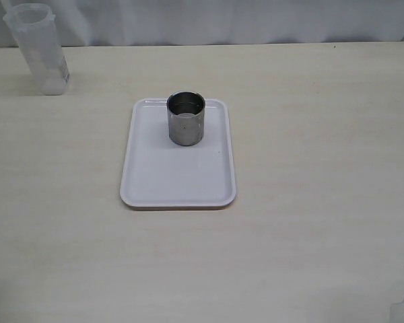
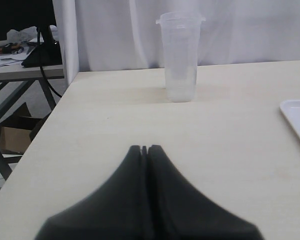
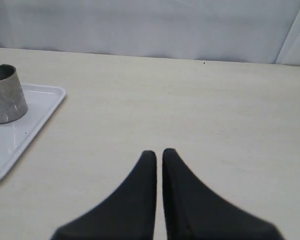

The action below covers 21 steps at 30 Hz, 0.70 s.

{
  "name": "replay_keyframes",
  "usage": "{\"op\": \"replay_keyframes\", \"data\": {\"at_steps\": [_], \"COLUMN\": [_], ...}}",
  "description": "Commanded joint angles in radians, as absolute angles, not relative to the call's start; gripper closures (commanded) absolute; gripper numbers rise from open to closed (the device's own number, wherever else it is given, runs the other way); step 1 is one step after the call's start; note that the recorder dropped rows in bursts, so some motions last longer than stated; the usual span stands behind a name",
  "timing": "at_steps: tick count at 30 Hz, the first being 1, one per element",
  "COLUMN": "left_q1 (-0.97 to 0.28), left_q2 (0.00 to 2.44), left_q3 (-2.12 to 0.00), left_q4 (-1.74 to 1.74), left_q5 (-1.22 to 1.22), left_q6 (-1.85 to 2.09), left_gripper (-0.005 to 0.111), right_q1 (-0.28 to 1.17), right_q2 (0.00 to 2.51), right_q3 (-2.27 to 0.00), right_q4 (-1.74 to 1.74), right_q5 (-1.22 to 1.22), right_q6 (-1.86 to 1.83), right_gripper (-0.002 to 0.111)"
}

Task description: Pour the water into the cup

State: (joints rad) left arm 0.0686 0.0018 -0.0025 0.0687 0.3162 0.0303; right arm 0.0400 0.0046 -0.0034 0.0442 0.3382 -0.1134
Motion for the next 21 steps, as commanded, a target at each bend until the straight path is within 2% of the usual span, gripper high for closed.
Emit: {"op": "replay_keyframes", "data": {"at_steps": [1, 21], "left_q1": [0.069, 0.069], "left_q2": [0.0, 0.0], "left_q3": [0.0, 0.0], "left_q4": [0.071, 0.071], "left_q5": [0.311, 0.313], "left_q6": [0.025, 0.025], "left_gripper": [0.107, 0.107], "right_q1": [0.035, 0.035], "right_q2": [0.0, 0.0], "right_q3": [0.0, 0.0], "right_q4": [0.006, -0.041], "right_q5": [0.345, 0.354], "right_q6": [-0.108, -0.058], "right_gripper": [0.104, 0.104]}}
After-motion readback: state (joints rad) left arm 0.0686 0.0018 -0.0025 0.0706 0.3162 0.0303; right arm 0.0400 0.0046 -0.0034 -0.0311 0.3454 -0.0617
